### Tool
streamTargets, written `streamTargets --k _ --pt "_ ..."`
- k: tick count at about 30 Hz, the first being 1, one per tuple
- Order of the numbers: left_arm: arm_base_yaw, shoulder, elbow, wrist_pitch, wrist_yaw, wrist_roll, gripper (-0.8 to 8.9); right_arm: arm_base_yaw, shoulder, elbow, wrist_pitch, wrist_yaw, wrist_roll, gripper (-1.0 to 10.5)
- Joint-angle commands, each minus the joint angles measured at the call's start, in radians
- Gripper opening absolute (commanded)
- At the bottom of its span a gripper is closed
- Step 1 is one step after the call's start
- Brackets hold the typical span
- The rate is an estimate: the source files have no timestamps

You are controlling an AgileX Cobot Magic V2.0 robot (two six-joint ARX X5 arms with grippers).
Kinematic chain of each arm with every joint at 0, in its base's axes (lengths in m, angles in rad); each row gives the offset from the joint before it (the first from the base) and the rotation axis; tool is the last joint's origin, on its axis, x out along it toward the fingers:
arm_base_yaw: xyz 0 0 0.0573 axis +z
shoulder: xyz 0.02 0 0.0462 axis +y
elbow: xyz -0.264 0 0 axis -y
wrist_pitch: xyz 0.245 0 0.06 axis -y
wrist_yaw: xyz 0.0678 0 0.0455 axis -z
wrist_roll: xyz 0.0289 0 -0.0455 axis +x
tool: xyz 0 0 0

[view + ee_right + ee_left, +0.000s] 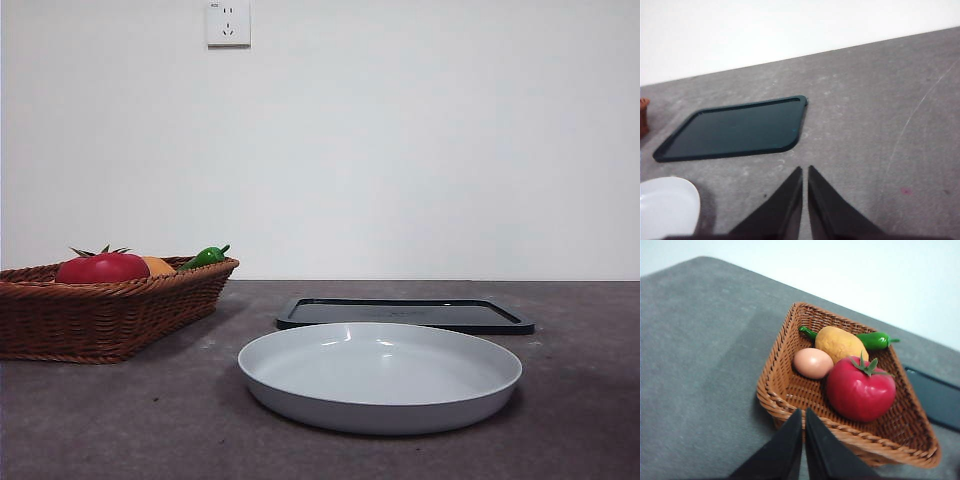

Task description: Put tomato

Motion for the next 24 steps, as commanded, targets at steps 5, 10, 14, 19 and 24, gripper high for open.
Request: streamTargets --k 5,10,14,19,24 --pt "0.003 -0.001 0.036 -0.032 0.024 -0.118 0.1 0.0 -0.002 0.042 0.0 -0.003 0.106 0.1" --pt "0.003 0.023 0.125 -0.104 0.066 -0.153 0.1 0.0 0.01 0.132 -0.034 -0.003 0.115 0.1" --pt "0.002 0.068 0.209 -0.123 0.097 -0.13 0.1 0.0 0.057 0.23 -0.083 -0.016 0.107 0.1" --pt "0.002 0.173 0.355 -0.197 0.159 -0.069 0.1 0.0 0.167 0.387 -0.173 -0.088 0.052 0.1" --pt "0.002 0.307 0.512 -0.319 0.273 0.046 0.1 0.002 0.312 0.56 -0.3 -0.192 -0.027 0.1"
